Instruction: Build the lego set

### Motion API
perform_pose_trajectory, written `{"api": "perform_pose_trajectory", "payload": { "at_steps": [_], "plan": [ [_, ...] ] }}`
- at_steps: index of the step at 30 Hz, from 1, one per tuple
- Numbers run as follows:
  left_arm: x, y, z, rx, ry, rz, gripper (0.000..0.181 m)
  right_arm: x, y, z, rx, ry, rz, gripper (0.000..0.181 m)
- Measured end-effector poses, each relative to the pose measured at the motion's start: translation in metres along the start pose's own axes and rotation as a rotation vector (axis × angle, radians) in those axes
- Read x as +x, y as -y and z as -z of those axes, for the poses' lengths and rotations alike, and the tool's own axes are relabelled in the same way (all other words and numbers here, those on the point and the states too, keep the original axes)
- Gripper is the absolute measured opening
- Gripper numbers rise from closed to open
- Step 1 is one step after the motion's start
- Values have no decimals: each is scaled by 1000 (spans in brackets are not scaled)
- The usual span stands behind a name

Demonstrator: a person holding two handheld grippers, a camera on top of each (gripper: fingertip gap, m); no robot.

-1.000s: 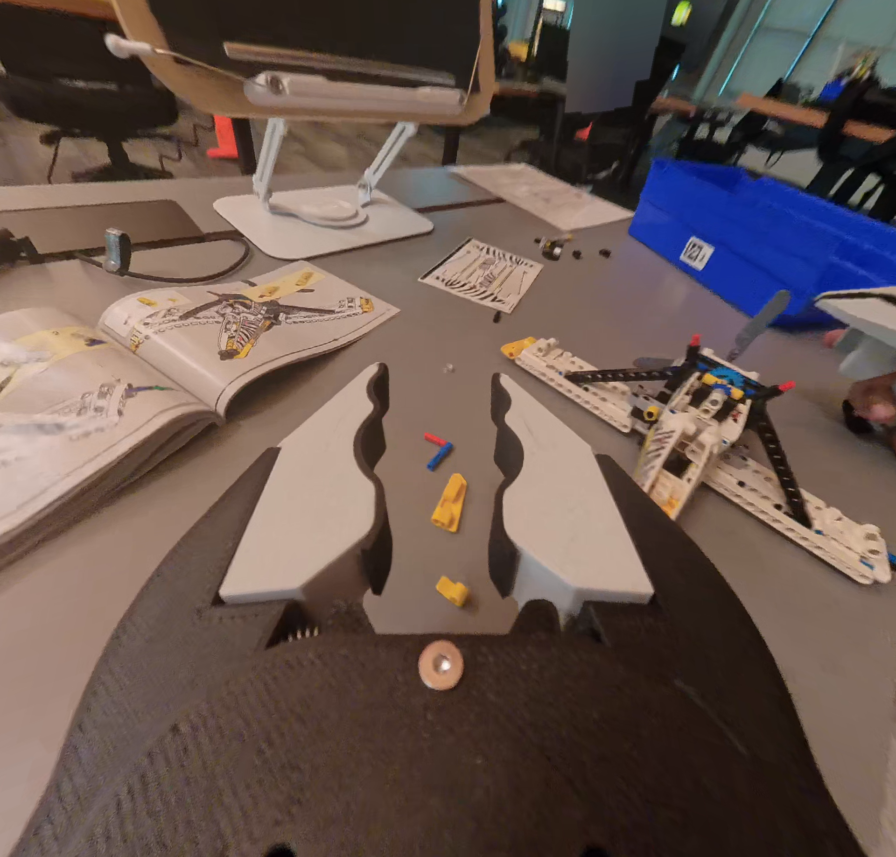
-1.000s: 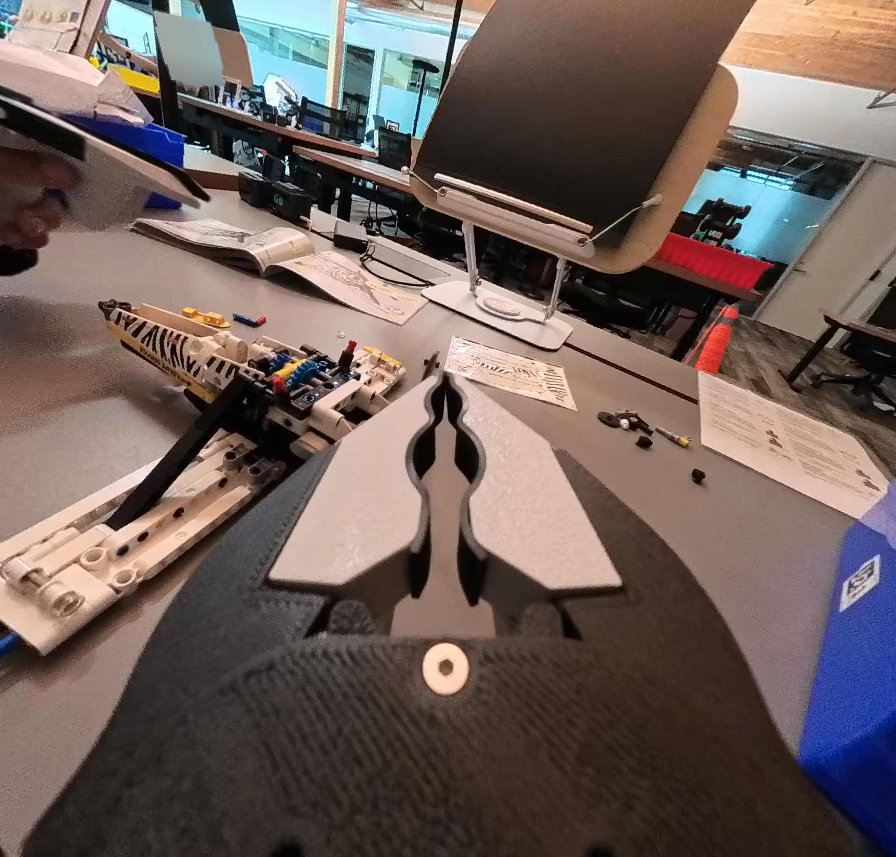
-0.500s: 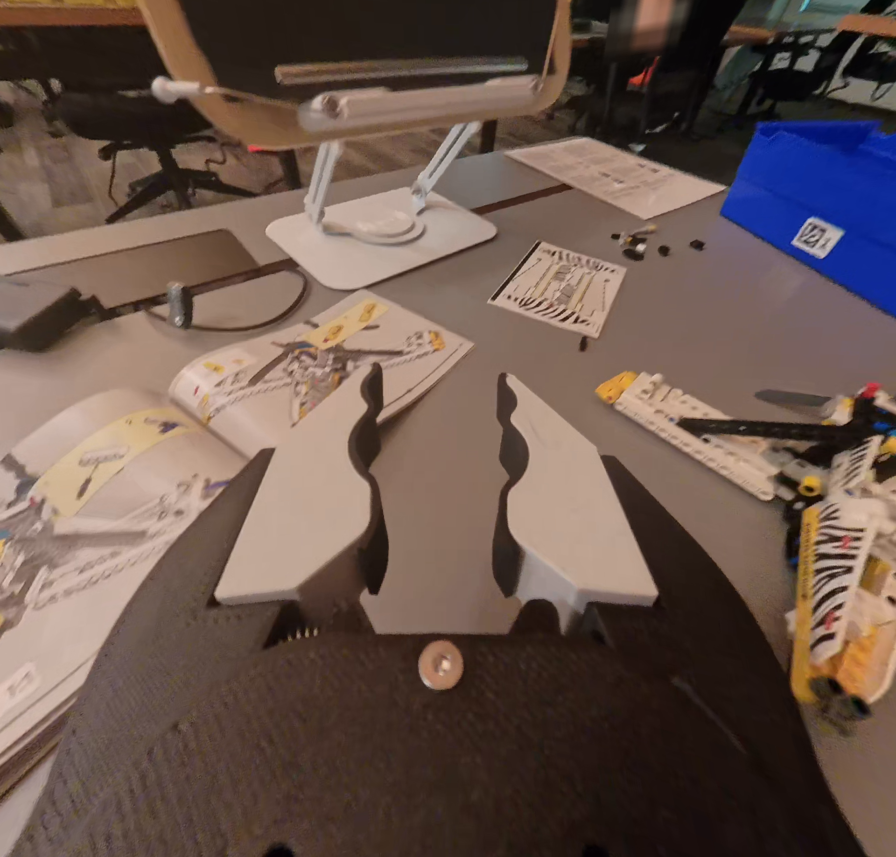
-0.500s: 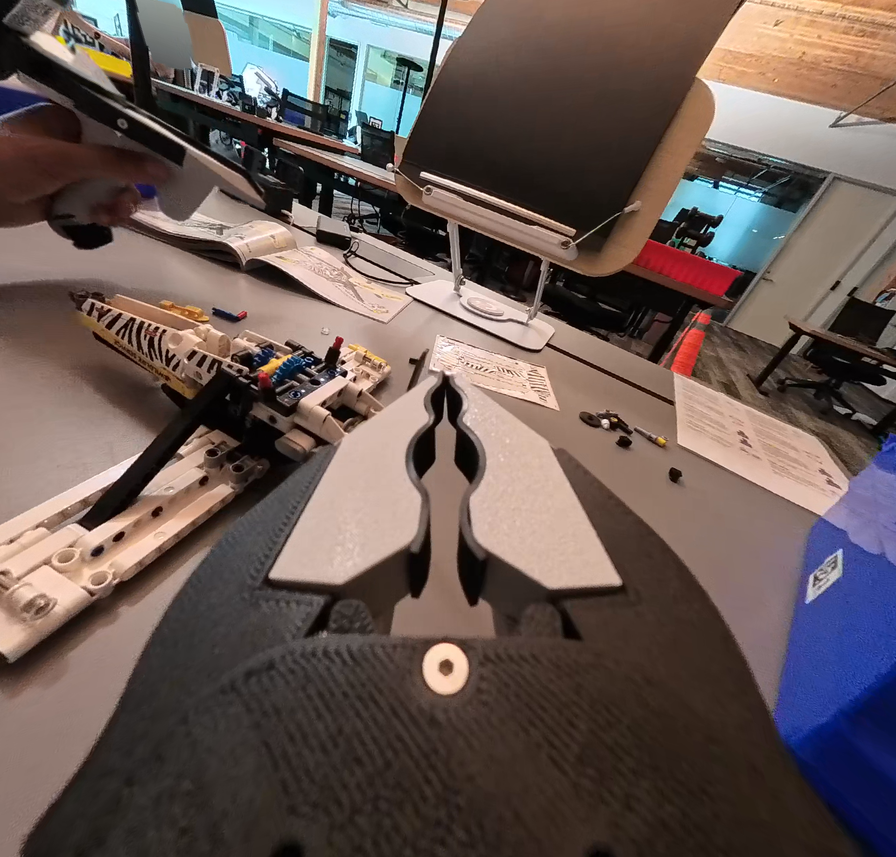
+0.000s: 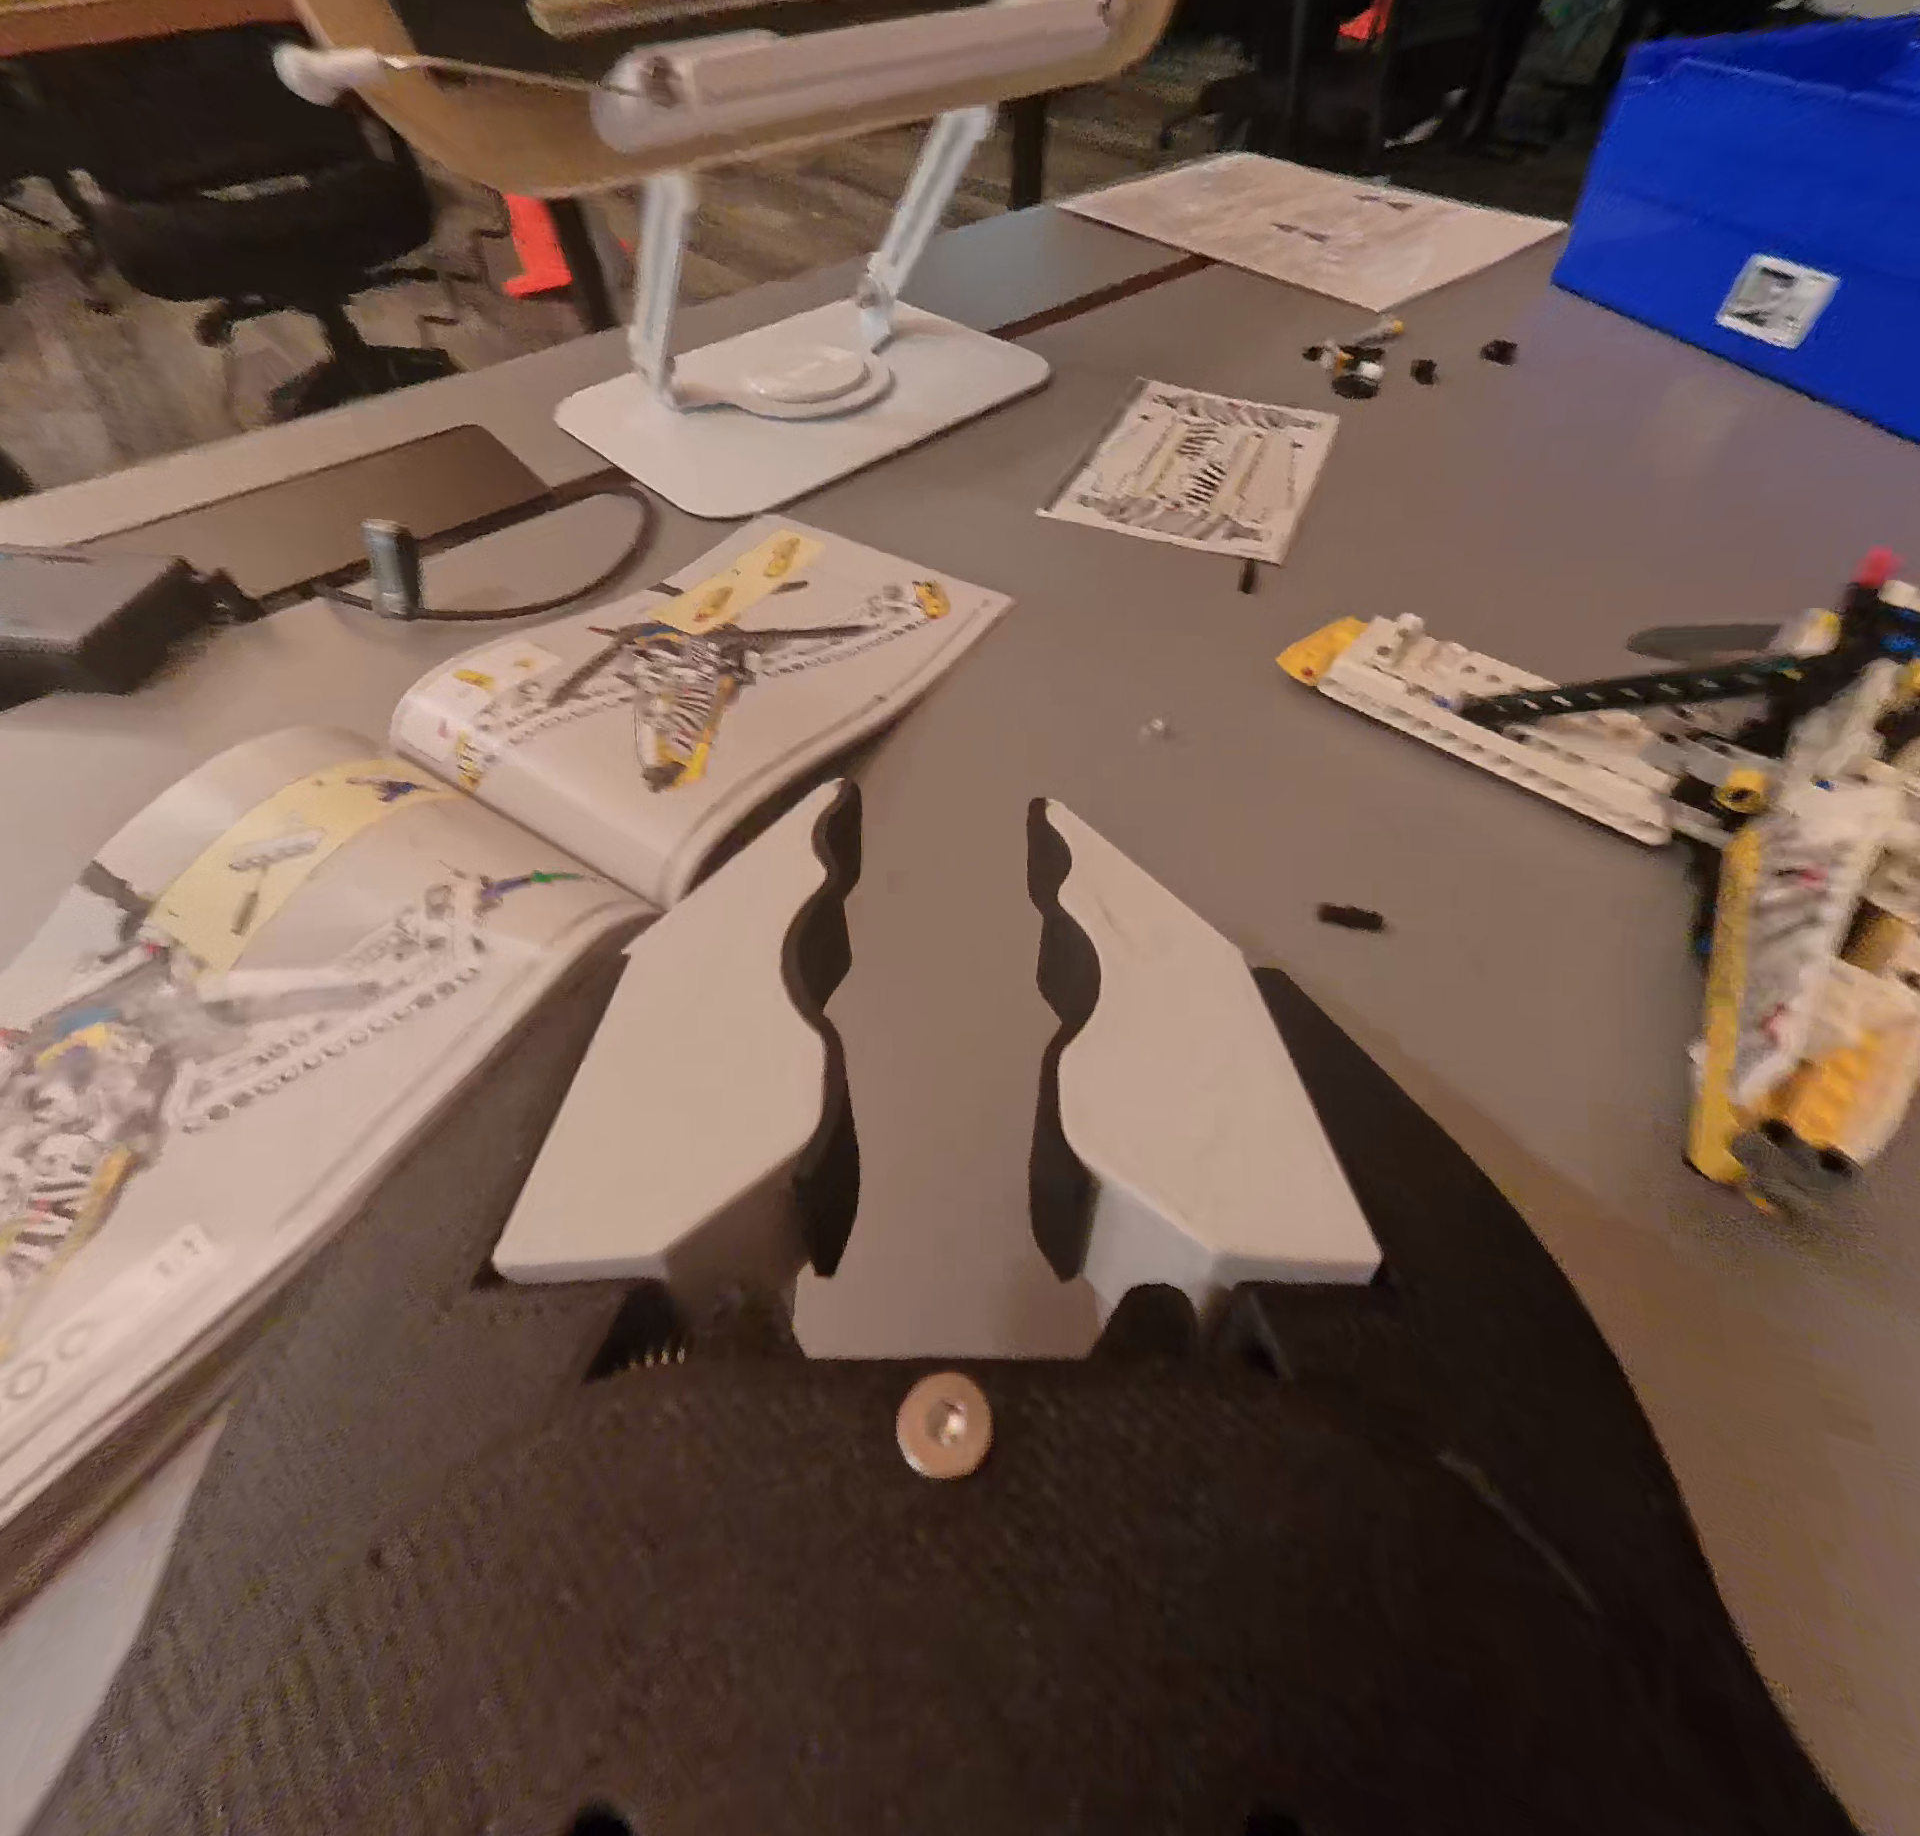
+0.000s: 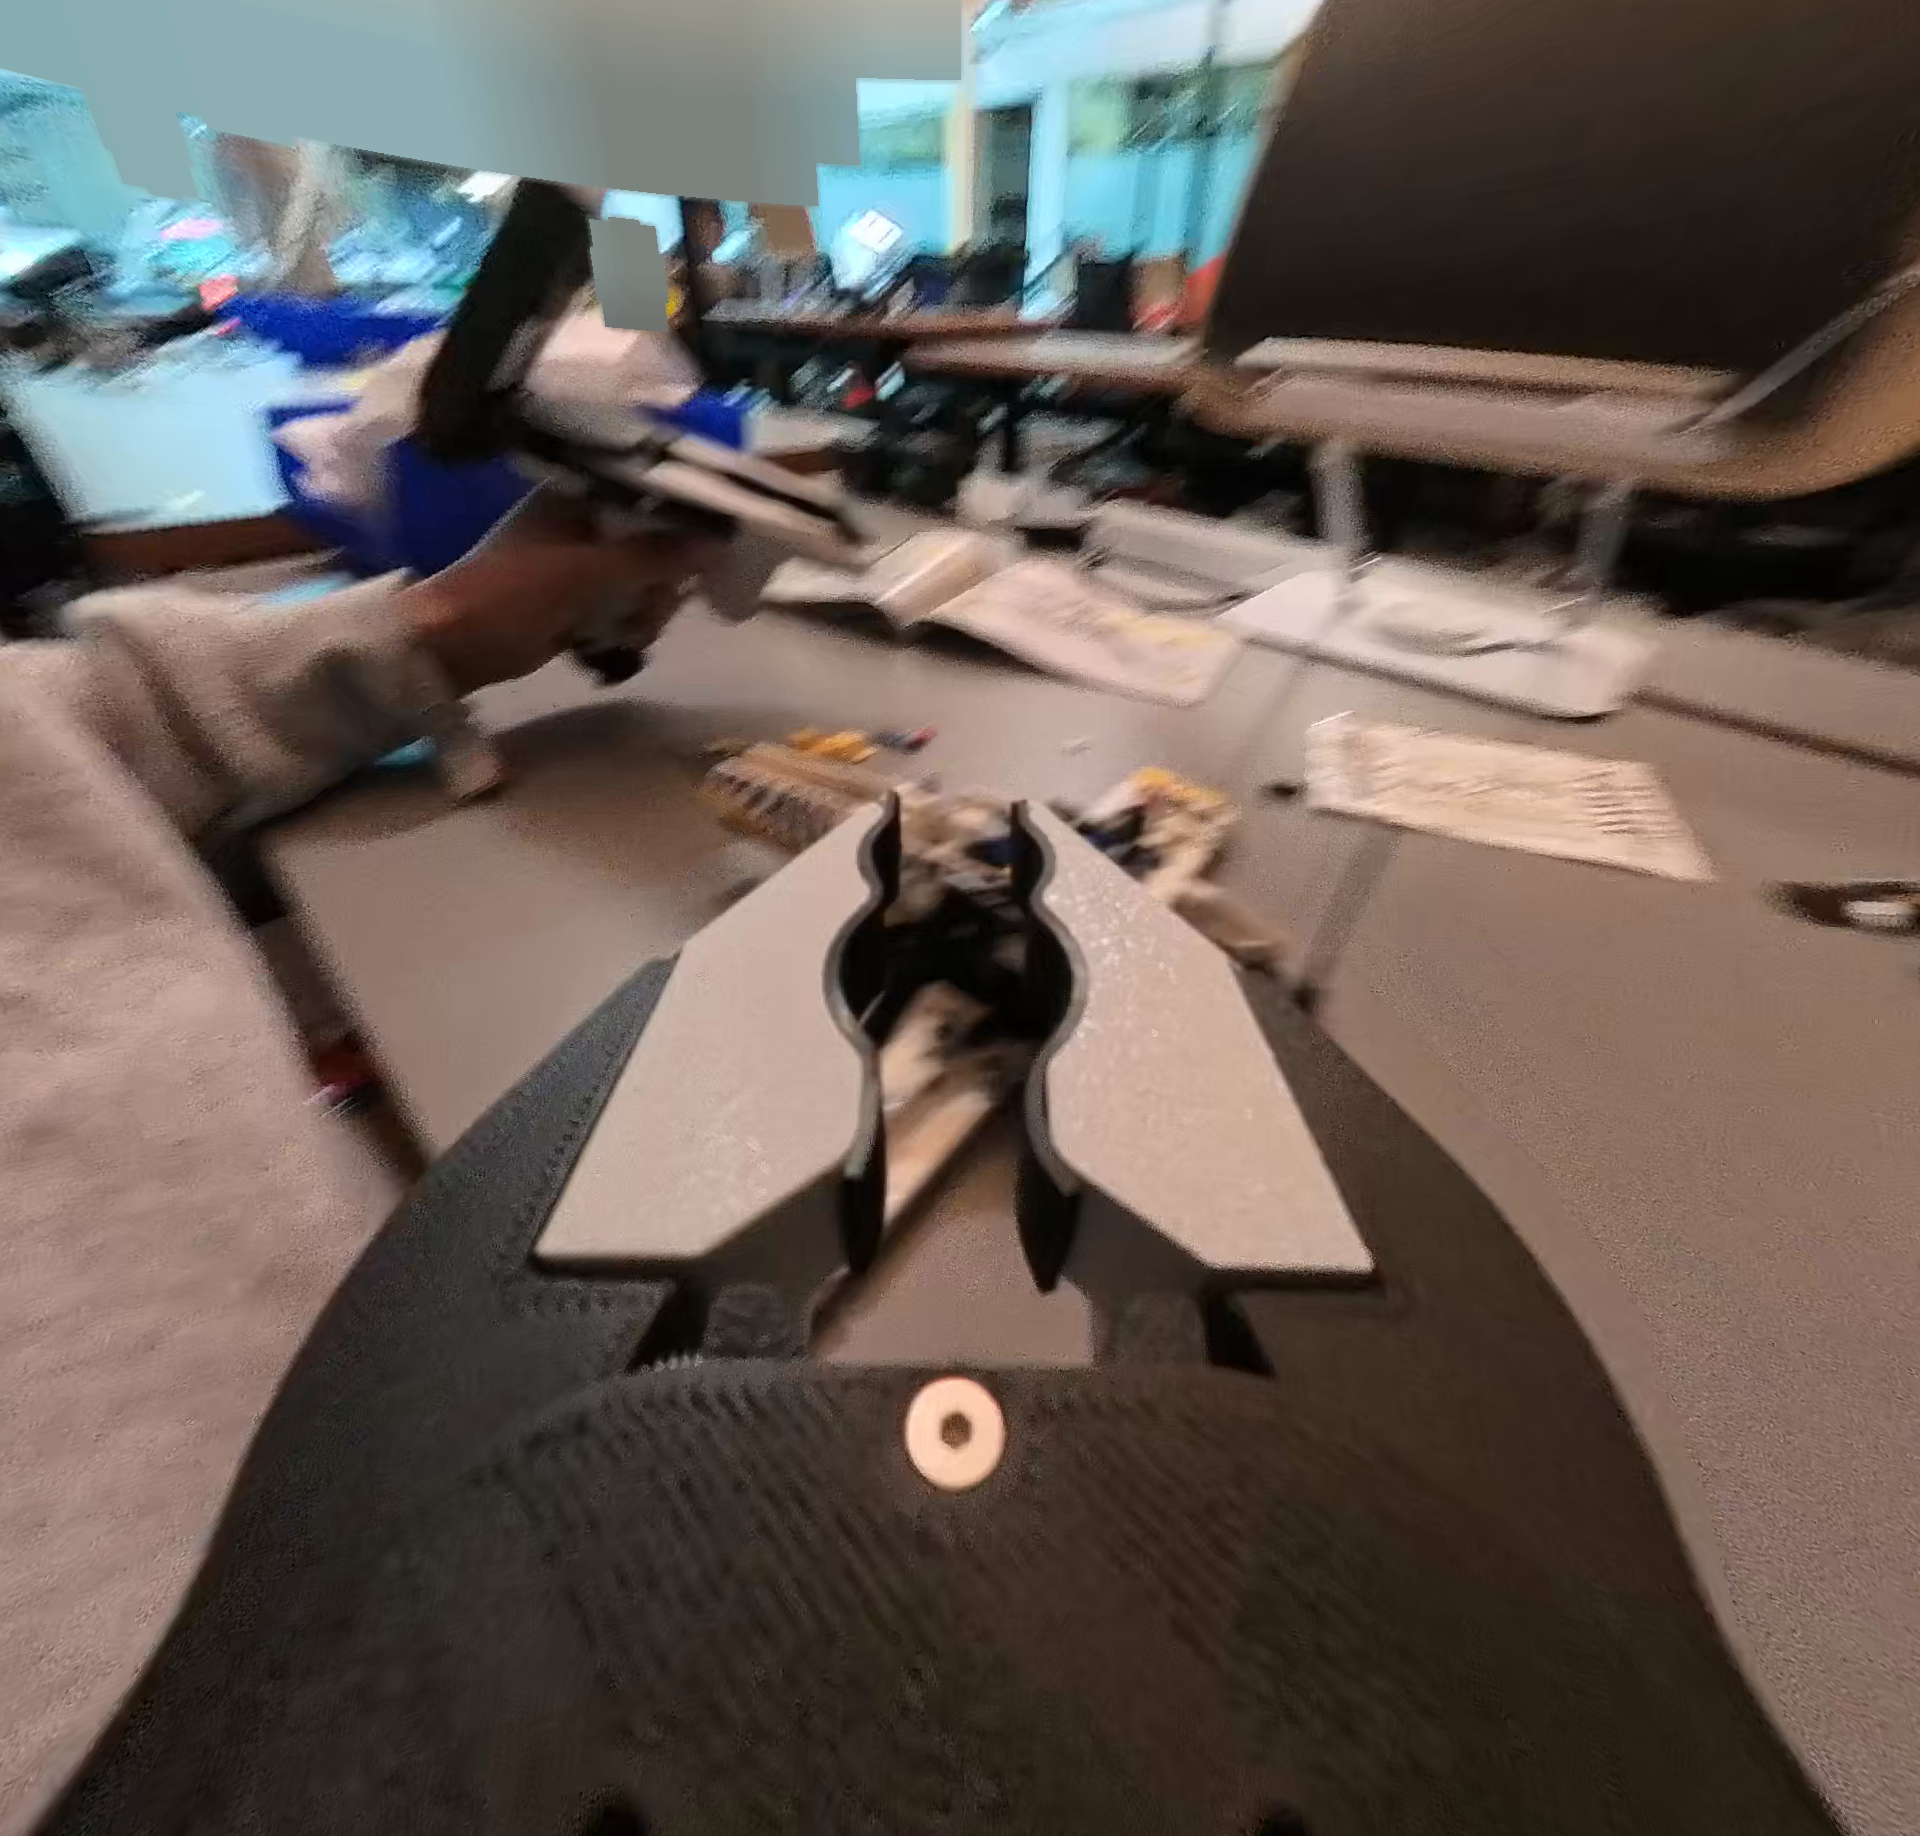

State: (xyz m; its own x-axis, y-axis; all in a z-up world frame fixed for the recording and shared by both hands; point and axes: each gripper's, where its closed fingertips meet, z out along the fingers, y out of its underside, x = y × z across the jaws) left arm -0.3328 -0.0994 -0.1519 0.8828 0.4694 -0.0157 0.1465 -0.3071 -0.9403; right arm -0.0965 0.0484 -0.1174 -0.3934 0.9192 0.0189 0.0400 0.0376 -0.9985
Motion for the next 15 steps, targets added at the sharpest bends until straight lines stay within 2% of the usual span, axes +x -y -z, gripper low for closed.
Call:
{"api": "perform_pose_trajectory", "payload": {
  "at_steps": [2, 4, 5, 8, 11, 13, 15],
  "plan": [
    [20, -9, 5, -19, -89, 0, 28, -42, -18, -10, -141, 167, 1, 26],
    [44, -20, 9, -65, -203, -19, 18, -76, -36, -13, -280, 318, 61, 28],
    [52, -25, 9, -94, -239, -32, 19, -90, -46, -13, -353, 387, 97, 28],
    [59, -38, 9, -163, -246, -78, 22, -113, -78, -5, -580, 519, 157, 31],
    [60, -39, 12, -163, -235, -95, 23, -108, -106, 5, -773, 513, 215, 29],
    [61, -42, 13, -171, -237, -88, 23, -99, -104, 5, -756, 489, 227, 22],
    [60, -42, 15, -168, -225, -94, 23, -86, -101, 5, -736, 444, 232, 23]
  ]
}}
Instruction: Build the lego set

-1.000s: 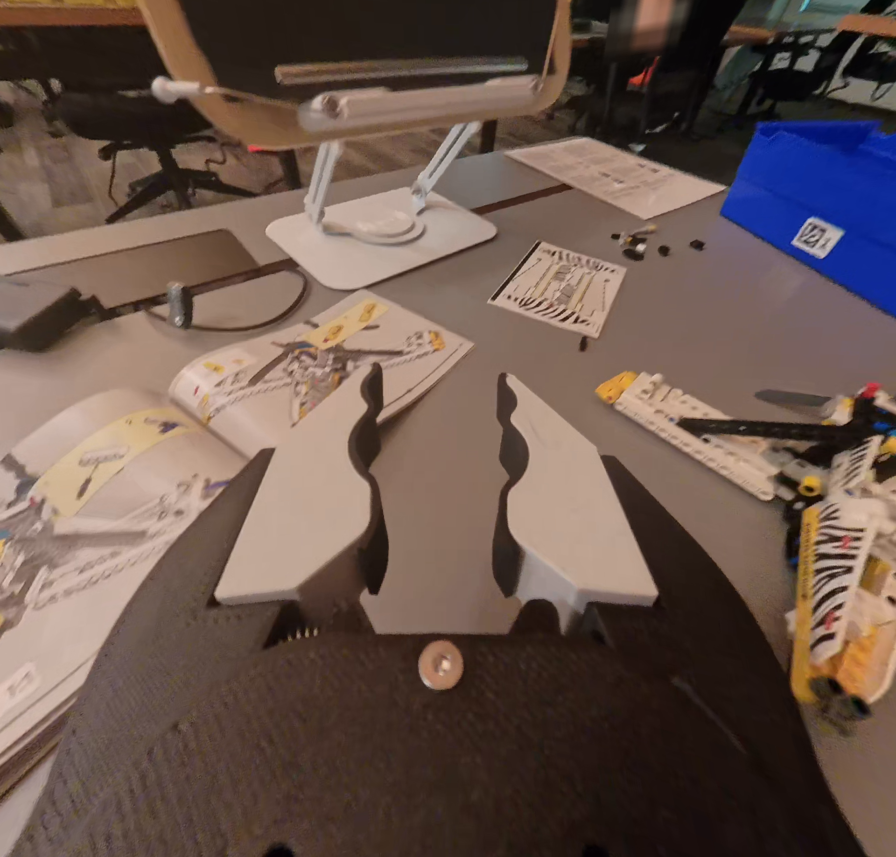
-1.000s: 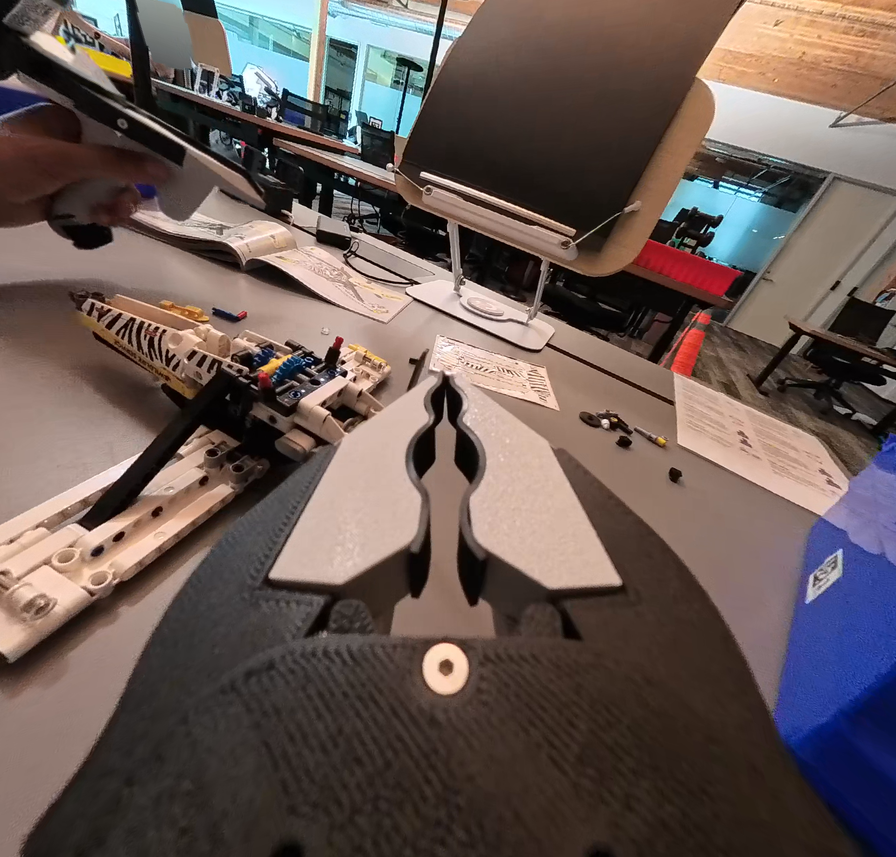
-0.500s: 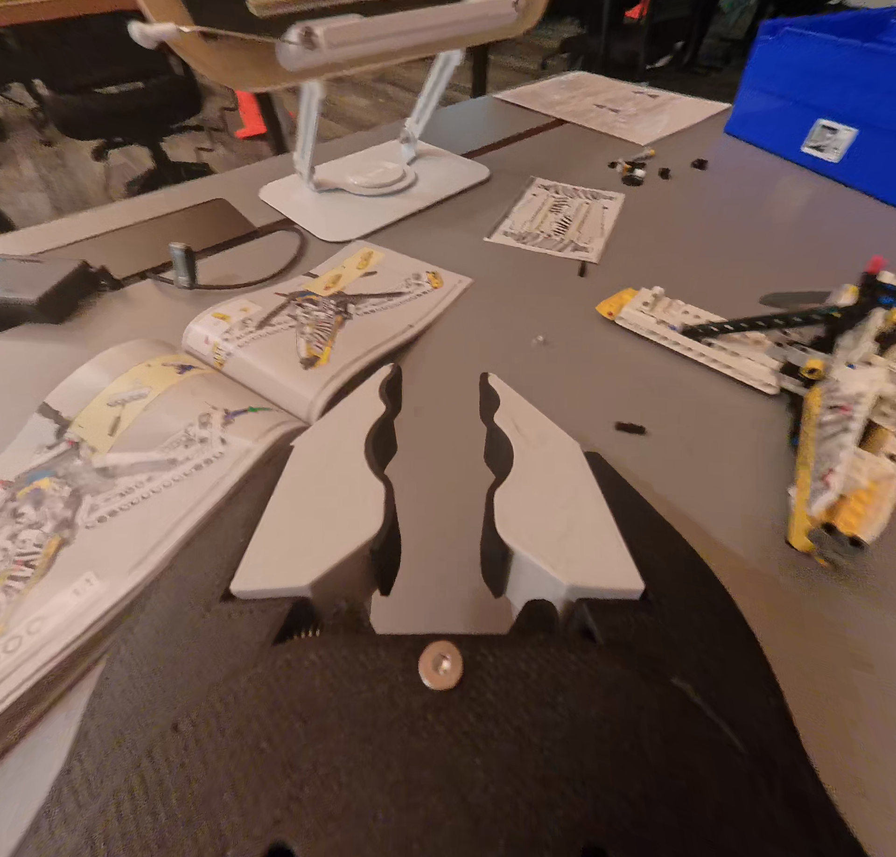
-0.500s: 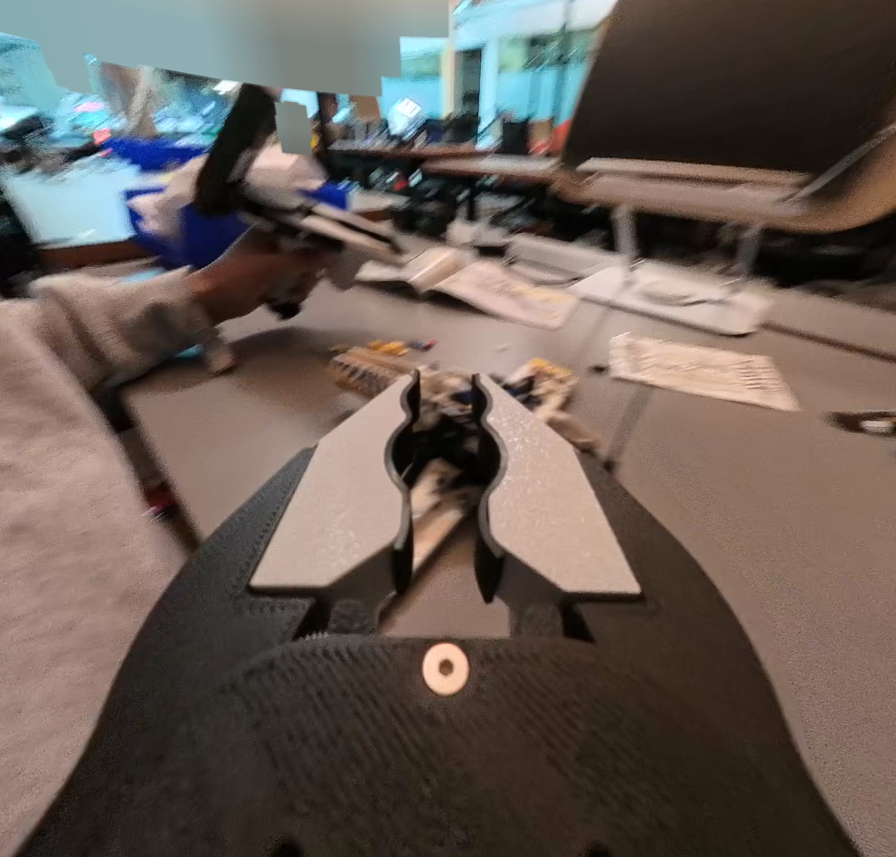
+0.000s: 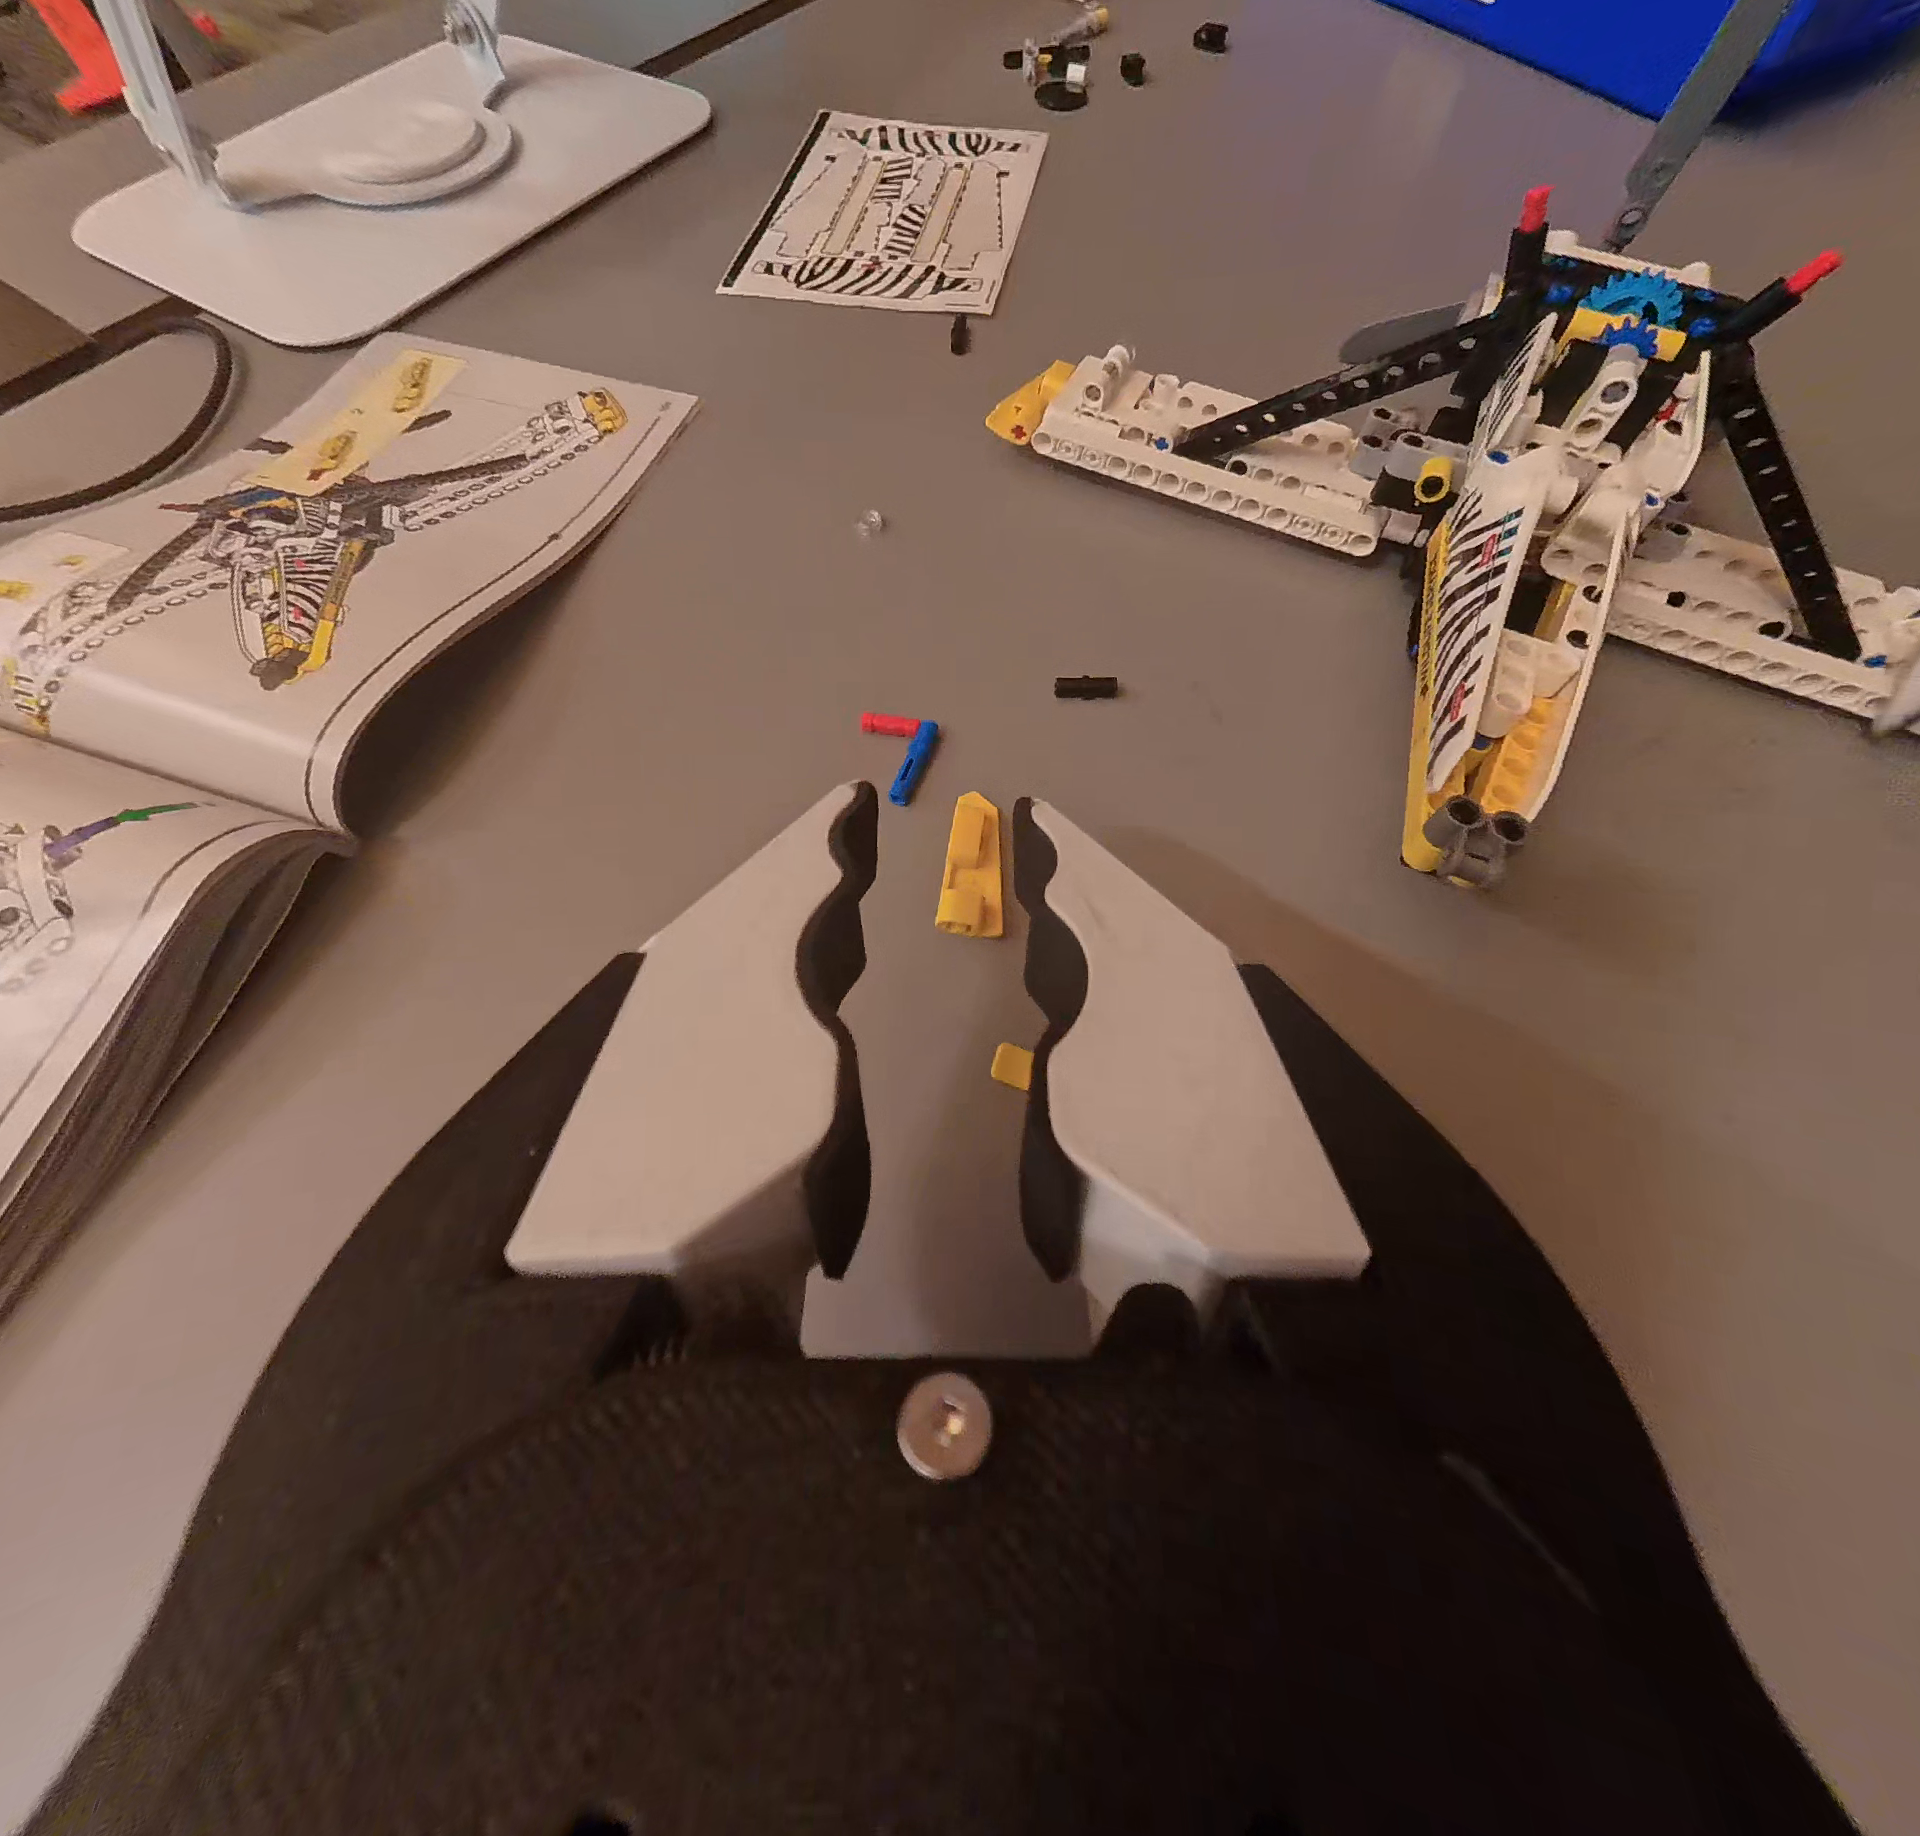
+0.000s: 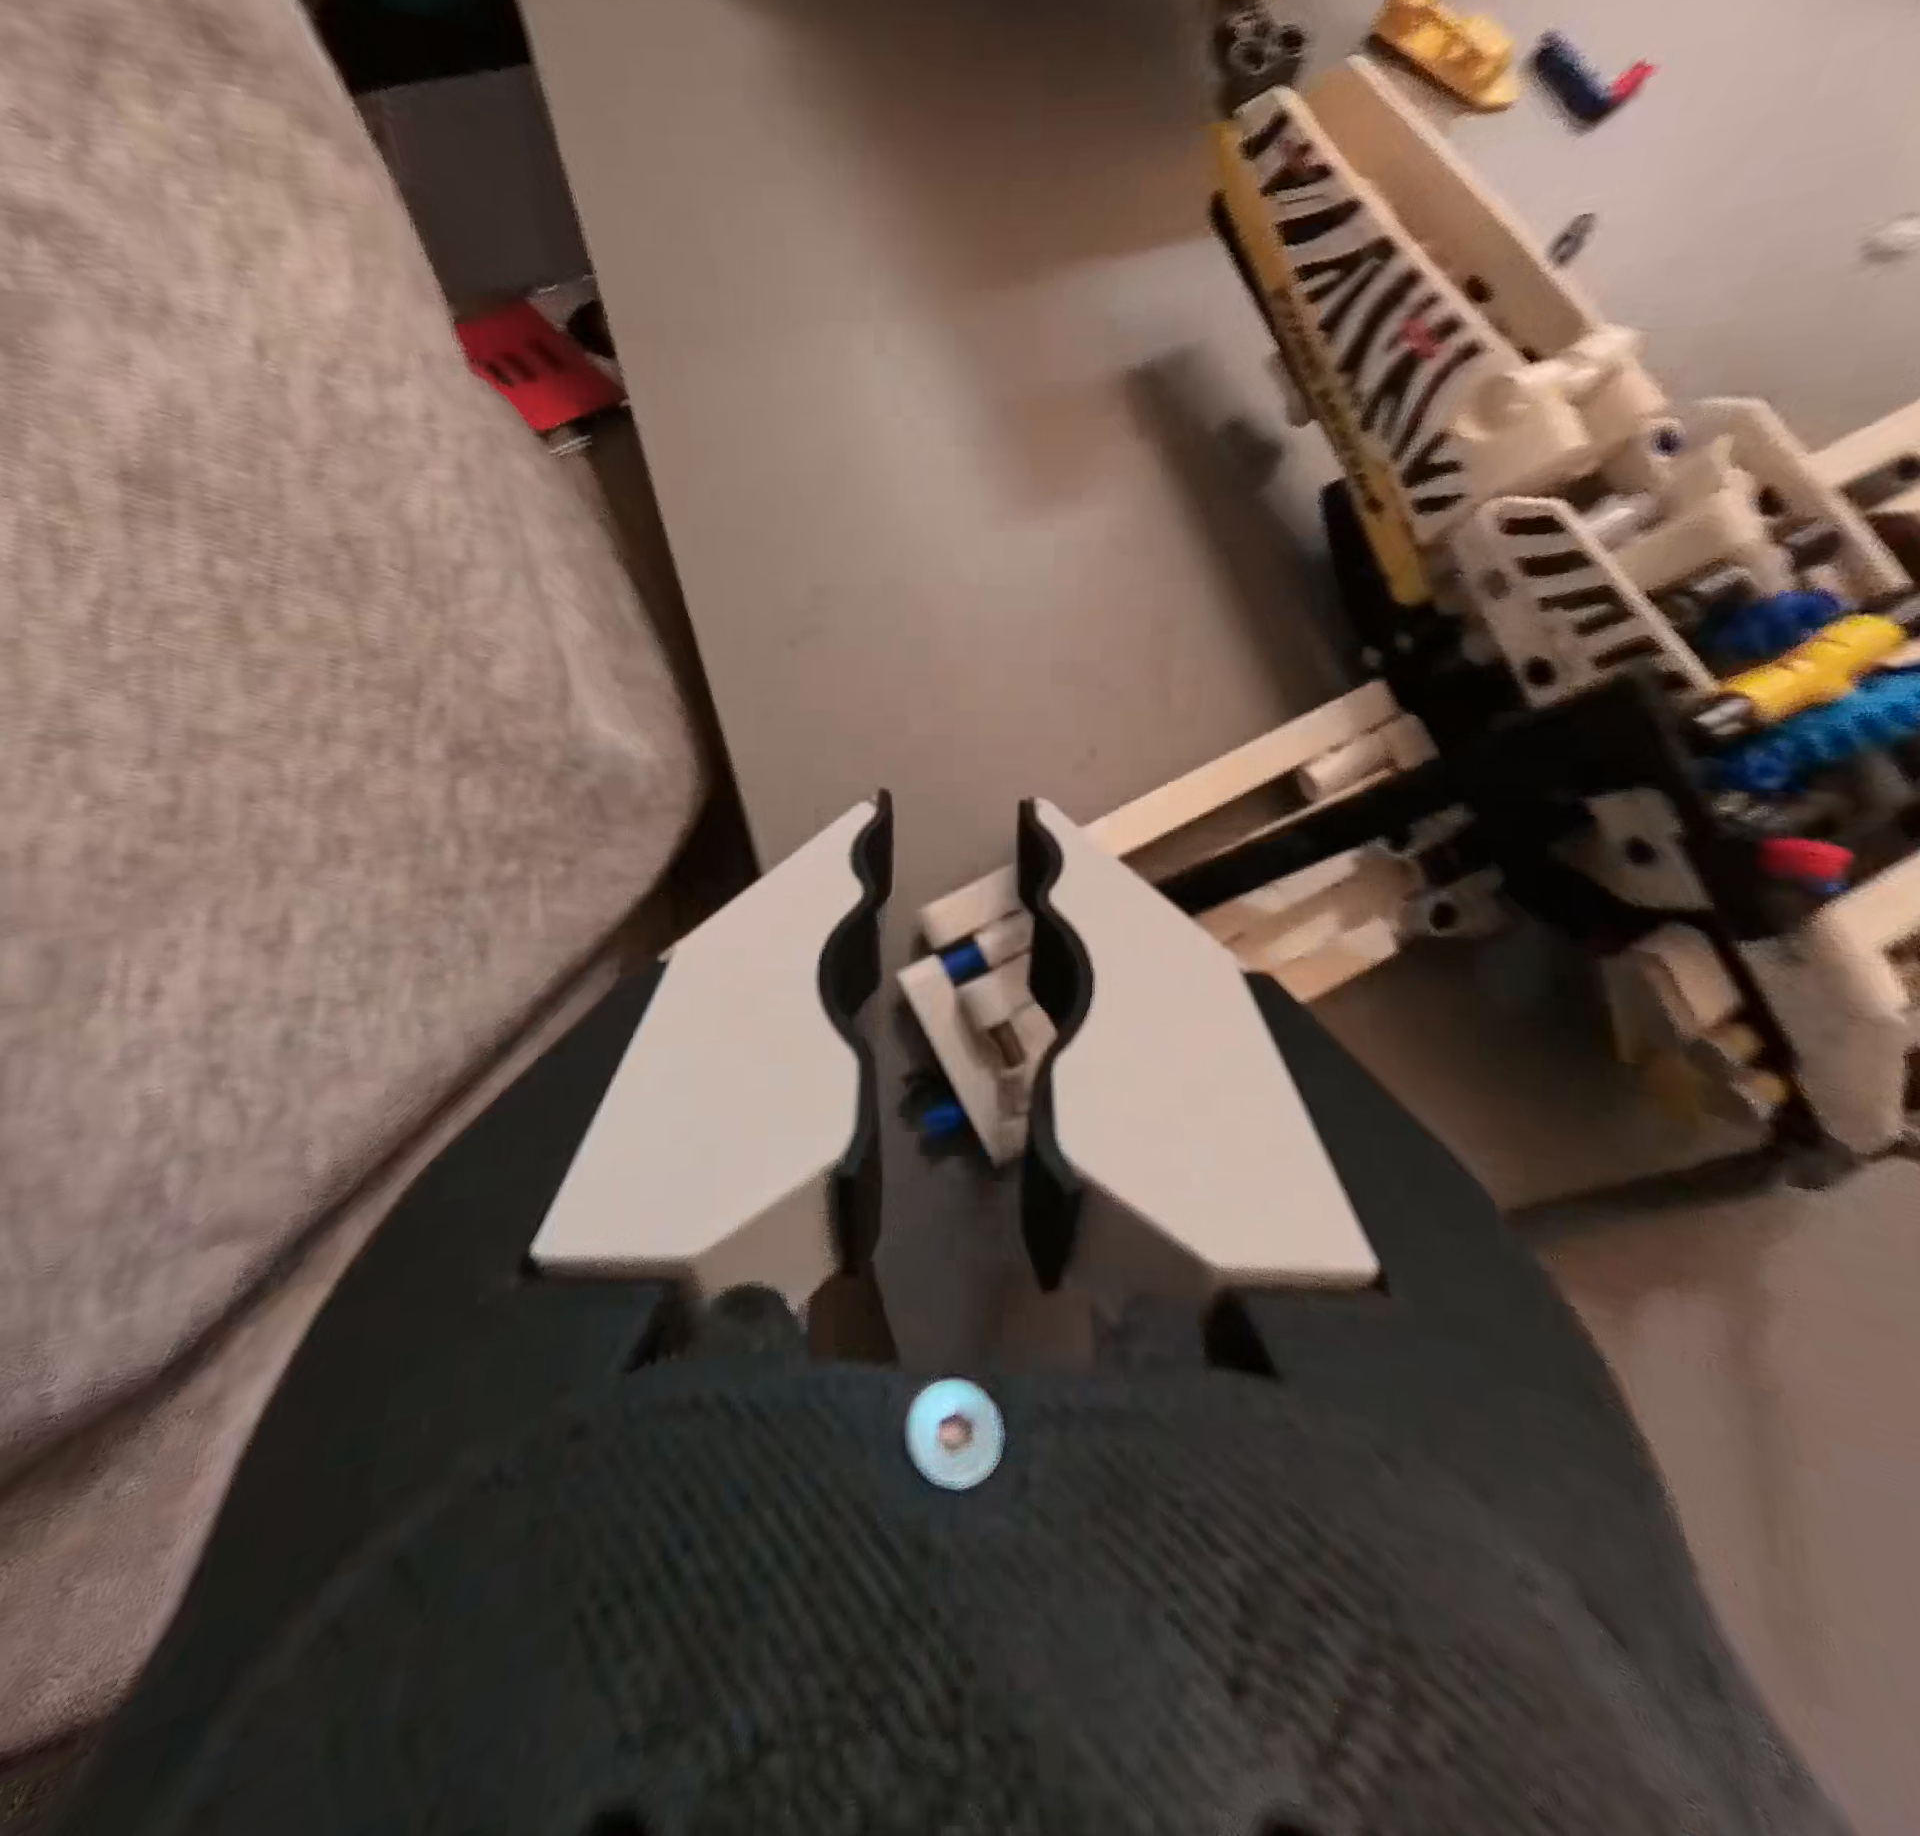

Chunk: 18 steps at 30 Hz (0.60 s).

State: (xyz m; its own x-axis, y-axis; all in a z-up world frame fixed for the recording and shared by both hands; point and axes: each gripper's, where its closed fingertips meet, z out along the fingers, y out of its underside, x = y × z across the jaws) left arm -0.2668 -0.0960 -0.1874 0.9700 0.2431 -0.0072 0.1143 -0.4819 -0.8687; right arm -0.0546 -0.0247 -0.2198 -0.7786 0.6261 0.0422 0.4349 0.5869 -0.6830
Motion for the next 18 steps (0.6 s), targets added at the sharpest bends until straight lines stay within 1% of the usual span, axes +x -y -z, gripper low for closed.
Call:
{"api": "perform_pose_trajectory", "payload": {
  "at_steps": [4, 7, 8, 11, 15, 18],
  "plan": [
    [1, -3, -1, -20, 32, -31, 22, 24, 1, 7, 34, -84, 1, 22],
    [2, -8, -4, -59, 59, -66, 24, 38, -1, 4, 27, -142, 27, 5],
    [2, -9, -5, -68, 68, -75, 25, 41, 0, 3, 32, -160, 36, 4],
    [-1, -11, -6, -77, 88, -68, 34, 47, 1, 3, 35, -177, 53, 3],
    [0, -9, -2, -58, 45, -4, 35, 50, 3, 4, 45, -178, 41, 11],
    [1, -13, -3, -78, 13, 39, 37, 47, 9, 7, 71, -176, 45, 20]
  ]
}}
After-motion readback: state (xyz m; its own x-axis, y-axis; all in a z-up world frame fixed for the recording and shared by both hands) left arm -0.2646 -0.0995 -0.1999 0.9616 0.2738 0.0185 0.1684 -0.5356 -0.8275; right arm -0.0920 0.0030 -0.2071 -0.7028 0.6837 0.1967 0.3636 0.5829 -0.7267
